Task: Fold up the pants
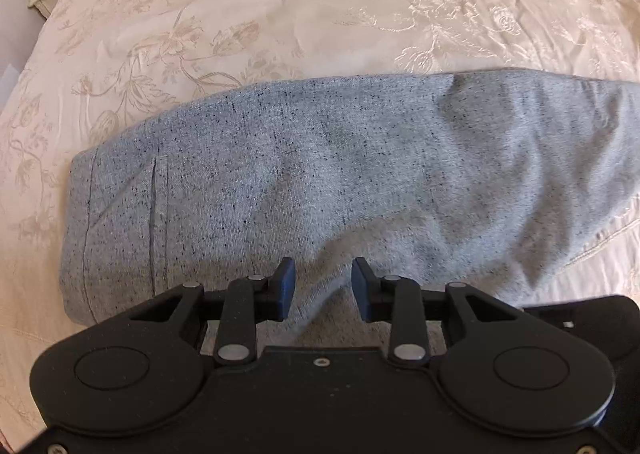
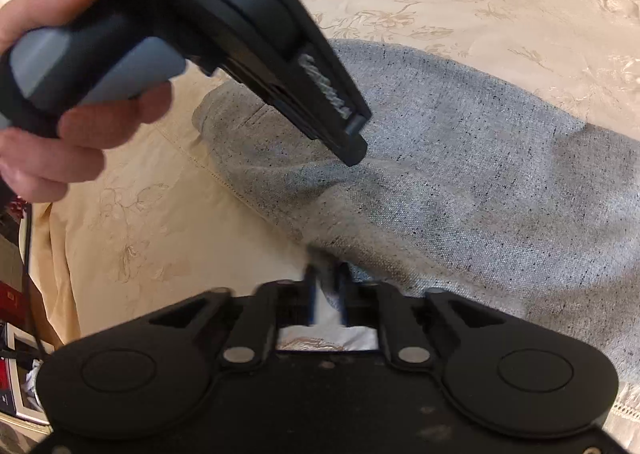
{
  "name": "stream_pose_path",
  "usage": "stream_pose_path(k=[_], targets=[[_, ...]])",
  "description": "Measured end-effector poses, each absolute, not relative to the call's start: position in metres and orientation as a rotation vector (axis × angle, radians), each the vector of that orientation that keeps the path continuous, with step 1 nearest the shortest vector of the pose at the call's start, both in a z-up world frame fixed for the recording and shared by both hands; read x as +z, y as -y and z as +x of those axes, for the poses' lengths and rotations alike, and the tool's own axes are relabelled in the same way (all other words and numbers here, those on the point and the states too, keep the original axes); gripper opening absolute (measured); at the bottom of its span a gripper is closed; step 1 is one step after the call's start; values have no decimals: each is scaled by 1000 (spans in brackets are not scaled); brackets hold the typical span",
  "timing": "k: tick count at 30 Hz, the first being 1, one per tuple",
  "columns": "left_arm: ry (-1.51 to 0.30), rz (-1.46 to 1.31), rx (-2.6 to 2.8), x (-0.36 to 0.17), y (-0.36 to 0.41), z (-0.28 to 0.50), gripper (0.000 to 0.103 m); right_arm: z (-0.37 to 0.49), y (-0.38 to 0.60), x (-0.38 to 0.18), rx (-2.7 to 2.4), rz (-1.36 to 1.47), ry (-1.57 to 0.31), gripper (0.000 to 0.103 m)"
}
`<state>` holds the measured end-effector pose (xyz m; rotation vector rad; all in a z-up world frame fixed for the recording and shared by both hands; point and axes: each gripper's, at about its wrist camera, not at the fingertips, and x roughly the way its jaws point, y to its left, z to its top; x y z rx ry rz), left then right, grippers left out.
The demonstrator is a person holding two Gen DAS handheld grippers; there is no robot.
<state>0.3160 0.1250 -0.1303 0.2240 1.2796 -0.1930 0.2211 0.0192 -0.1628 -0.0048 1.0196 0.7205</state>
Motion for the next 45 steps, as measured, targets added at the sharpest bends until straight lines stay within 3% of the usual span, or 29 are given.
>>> stream_pose_path(k=[8, 11, 13, 21, 28, 31, 36, 37, 39, 41, 42, 43, 45], targets=[[-1311, 390, -116, -194, -117, 337, 44, 190, -50, -171, 756, -251, -981, 5], [-1297, 390, -104, -192, -117, 337, 43, 194, -49, -172, 746, -232, -984, 6], [-1285, 377, -106, -184, -119, 333, 43, 192, -49, -169, 749, -245, -996, 14], [-1150, 171, -192, -129, -127, 286, 43, 176, 15, -151, 649, -39, -996, 14], [-1319, 282, -280, -186, -92, 242, 43, 198, 78, -149, 406, 101, -1012, 17], [-1252, 366, -279, -182, -81, 229, 43, 211, 88, -149, 357, 124, -1010, 17], [-1271, 252, -237, -170, -90, 240, 43, 233, 83, -168, 339, 69, -1009, 17], [-1295, 242, -224, -174, -92, 244, 43, 242, 85, -179, 305, 23, -1033, 16], [-1322, 217, -221, -181, -96, 249, 44, 259, 97, -200, 197, -37, -1094, 2], [-1338, 210, -234, -179, -97, 254, 43, 268, 115, -198, 151, 38, -1087, 0], [-1342, 210, -245, -175, -98, 255, 42, 271, 118, -191, 111, 31, -1080, 3], [-1339, 202, -261, -168, -99, 258, 41, 273, 120, -184, 98, 21, -1062, 15], [-1292, 176, -289, -146, -106, 263, 41, 273, 128, -167, 120, 44, -1008, 18]])
